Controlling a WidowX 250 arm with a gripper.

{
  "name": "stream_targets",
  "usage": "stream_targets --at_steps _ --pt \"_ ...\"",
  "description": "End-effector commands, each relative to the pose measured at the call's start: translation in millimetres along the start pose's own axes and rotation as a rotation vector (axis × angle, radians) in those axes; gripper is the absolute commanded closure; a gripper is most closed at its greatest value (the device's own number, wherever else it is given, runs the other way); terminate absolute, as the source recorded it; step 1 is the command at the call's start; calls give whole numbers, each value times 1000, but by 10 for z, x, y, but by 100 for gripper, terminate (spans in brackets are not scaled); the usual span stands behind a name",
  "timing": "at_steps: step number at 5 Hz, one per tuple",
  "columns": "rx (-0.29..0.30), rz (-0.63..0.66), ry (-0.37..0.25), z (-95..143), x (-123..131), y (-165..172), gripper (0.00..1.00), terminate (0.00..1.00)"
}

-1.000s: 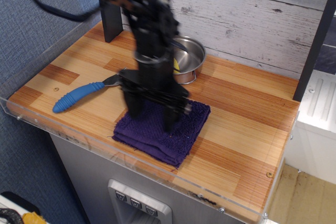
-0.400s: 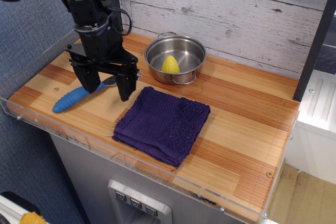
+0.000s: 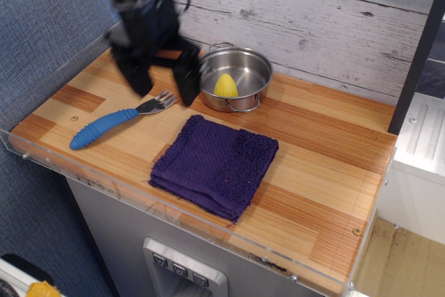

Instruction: Move the purple towel in front of the pot

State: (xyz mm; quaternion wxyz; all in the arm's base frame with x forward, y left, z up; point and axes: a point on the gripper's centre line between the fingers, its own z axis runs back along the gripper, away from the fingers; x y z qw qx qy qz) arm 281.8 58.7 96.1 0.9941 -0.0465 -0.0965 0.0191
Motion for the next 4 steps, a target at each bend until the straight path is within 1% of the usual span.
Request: stream_targets --at_steps 1,2,3,4 --pt "-17 -29 -133 478 177 -167 0 0" --pt "4 -47 -126 565 170 -193 0 0" --pt "-42 -198 31 572 203 -226 0 0" --pt "-42 -198 31 572 203 -226 0 100"
